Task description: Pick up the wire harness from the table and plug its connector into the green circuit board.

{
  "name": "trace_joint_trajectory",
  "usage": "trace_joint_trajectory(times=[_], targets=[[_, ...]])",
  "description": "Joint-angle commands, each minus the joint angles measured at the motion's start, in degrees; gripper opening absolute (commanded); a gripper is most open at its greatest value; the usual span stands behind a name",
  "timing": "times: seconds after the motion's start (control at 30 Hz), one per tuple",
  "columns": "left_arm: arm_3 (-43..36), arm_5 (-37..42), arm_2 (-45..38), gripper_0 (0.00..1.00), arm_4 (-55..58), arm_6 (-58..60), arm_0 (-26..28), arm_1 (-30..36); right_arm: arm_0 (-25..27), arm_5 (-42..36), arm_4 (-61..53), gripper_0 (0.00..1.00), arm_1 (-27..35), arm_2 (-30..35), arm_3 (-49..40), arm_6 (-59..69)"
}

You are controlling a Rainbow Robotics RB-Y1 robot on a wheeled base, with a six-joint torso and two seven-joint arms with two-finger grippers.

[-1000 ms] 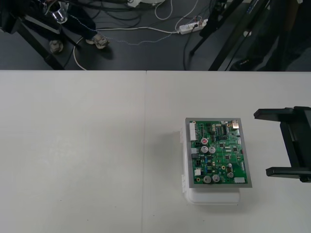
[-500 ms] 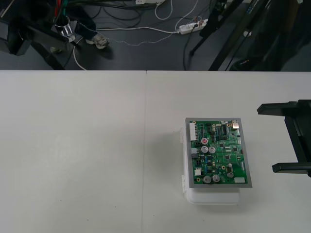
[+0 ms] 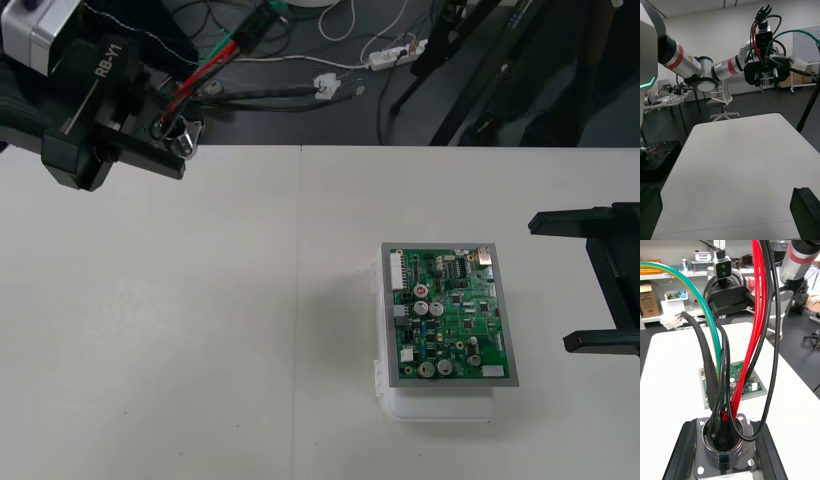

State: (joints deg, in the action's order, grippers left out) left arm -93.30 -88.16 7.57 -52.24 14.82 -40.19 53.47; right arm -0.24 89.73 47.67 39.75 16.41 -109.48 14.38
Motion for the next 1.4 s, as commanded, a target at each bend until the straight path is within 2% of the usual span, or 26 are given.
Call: trace_joint_trajectory(times=[0.03, 0.37, 0.67, 1.1, 1.4], targets=[[-2.9, -1.8, -1.7, 0.00, -1.3, 4.7, 3.3, -4.6, -0.7, 0.3, 1.4, 1.00, -0.4, 1.2, -1.7, 2.4], [-8.0, -1.8, -1.6, 0.00, -4.5, 12.6, 8.7, -12.7, -0.6, 0.3, 2.4, 1.00, -0.3, -0.2, -1.8, 3.5], [-14.4, -1.8, -1.2, 0.00, -7.7, 20.1, 12.5, -18.1, -2.2, 0.3, 1.8, 1.00, 3.2, -2.9, -1.8, 3.9], [-15.0, -1.8, 6.8, 0.00, -10.0, 22.7, 16.0, -22.4, -8.8, 0.3, -2.4, 1.00, 3.8, -7.4, -2.0, 6.4], [-15.0, -1.8, 10.8, 0.00, -10.3, 24.0, 18.1, -23.3, -14.3, 0.3, -4.4, 1.00, 3.8, -8.5, -2.0, 14.5]])
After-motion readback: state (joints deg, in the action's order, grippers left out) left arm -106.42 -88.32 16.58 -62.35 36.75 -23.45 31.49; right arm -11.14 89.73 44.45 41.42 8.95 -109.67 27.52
